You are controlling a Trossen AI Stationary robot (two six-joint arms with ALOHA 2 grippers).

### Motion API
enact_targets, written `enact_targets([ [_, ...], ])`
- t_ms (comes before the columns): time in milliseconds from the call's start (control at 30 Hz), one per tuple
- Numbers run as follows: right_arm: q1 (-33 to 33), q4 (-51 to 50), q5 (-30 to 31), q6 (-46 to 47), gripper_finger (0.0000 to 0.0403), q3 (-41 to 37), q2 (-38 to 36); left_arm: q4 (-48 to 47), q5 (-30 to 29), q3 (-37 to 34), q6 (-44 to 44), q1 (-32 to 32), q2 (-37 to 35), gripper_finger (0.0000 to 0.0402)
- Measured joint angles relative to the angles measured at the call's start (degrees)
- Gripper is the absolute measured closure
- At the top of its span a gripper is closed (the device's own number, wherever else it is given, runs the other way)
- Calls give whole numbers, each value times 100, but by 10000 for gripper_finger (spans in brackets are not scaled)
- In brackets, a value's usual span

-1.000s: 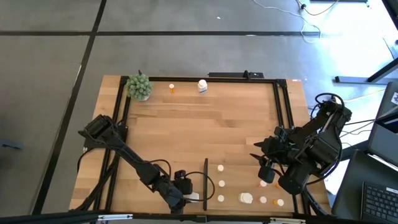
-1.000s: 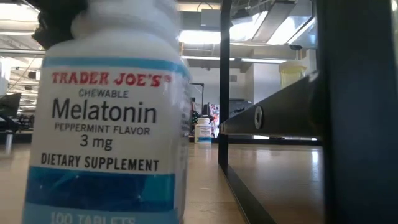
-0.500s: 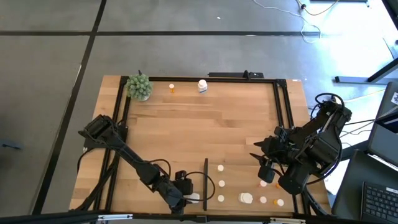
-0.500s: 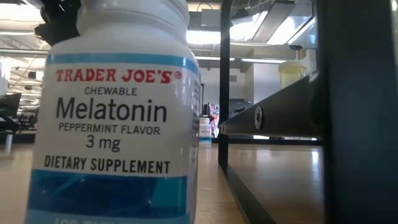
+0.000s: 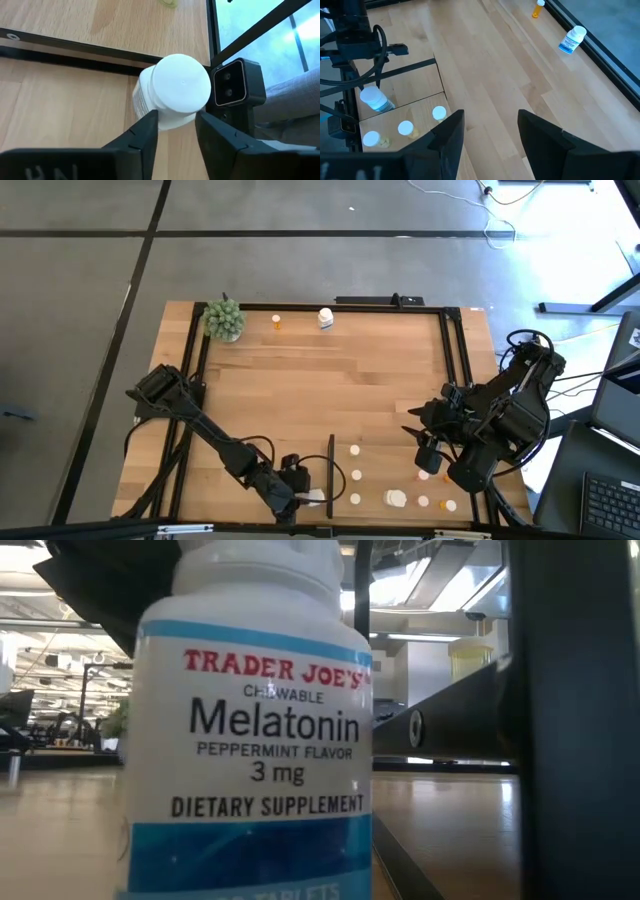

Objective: Pick and place medicine bottles onto shelf by color
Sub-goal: Put the bottom supplement bottle on the shelf aligned with the other supplement bottle

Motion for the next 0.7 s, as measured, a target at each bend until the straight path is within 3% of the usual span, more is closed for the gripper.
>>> enact_targets([
  [400, 0, 2, -66, 2, 214, 0, 0, -21, 537, 0, -313, 0, -50, 280],
  [700, 0, 22, -78, -2, 214, 0, 0, -517, 562, 6, -280, 50, -599, 280],
])
